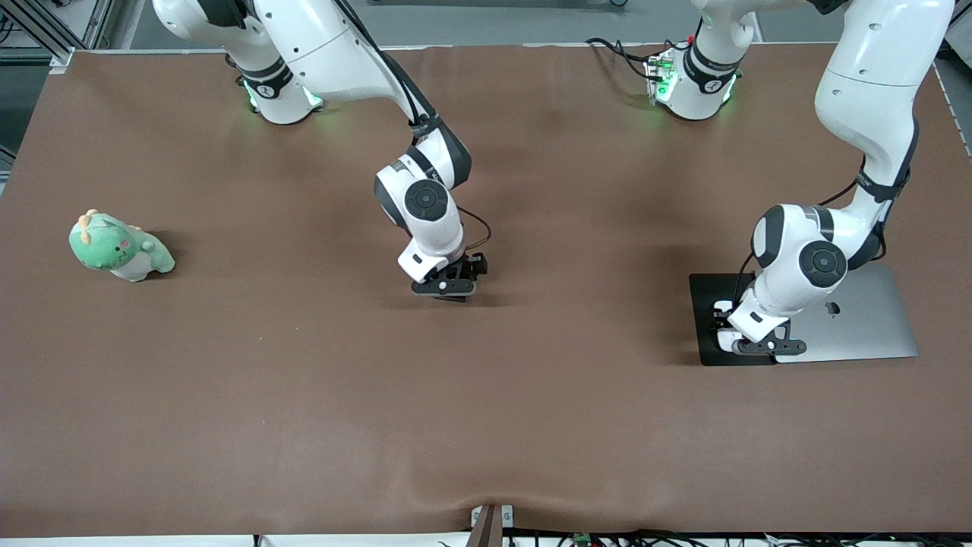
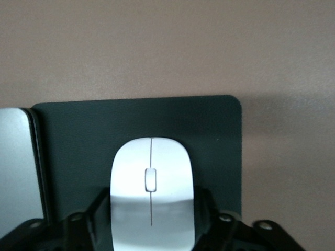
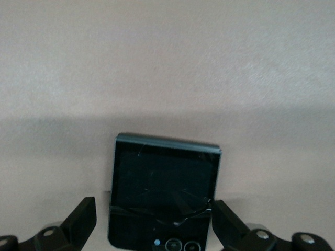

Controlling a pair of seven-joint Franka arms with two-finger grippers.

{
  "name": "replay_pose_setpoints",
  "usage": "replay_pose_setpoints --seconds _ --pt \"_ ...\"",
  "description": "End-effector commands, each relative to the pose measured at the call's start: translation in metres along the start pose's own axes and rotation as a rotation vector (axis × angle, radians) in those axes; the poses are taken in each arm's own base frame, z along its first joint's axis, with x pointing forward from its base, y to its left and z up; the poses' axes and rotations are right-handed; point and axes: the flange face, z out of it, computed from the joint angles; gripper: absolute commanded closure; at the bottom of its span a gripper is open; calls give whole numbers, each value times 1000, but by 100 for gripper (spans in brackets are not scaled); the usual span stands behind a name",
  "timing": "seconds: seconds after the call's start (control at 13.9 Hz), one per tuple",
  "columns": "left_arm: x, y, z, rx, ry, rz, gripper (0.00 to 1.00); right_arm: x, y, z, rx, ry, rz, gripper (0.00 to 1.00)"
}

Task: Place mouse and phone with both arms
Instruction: 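Release the mouse on the pad while the right gripper grasps the phone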

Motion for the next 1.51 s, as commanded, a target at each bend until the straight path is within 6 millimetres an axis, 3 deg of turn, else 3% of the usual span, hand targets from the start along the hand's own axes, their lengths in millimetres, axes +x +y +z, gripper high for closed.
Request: replay_pose_setpoints --seconds 0.0,0.29,0.57,0.72,0.79,0.86,1.0,1.22,1.29,1.36,1.43 --pt "12 6 -14 -11 39 19 0 3 4 -8 6 8 22 0" --pt "26 24 -66 -19 120 42 0 8 7 -16 7 20 24 0" --pt "32 46 -123 -26 177 63 0 -7 -4 0 -5 14 3 0" --pt "37 59 -156 -26 191 74 0 -2 -1 -4 -7 21 8 0" --pt "40 61 -174 -22 187 60 0 0 1 -6 -10 18 8 23" --pt "42 65 -191 -28 177 36 0 -1 1 -6 -11 17 11 35" --pt "43 77 -228 -54 155 18 0 -7 -5 -2 -14 21 7 34" --pt "36 79 -296 -61 78 1 0 -6 -4 -3 -22 30 41 34" --pt "36 79 -318 -75 63 -8 0 -5 -4 -4 -21 31 41 50" --pt "34 81 -336 -86 36 -11 0 -4 -3 -5 -23 29 42 93" --pt "32 82 -353 -86 18 -9 0 1 3 -9 -22 26 58 100"
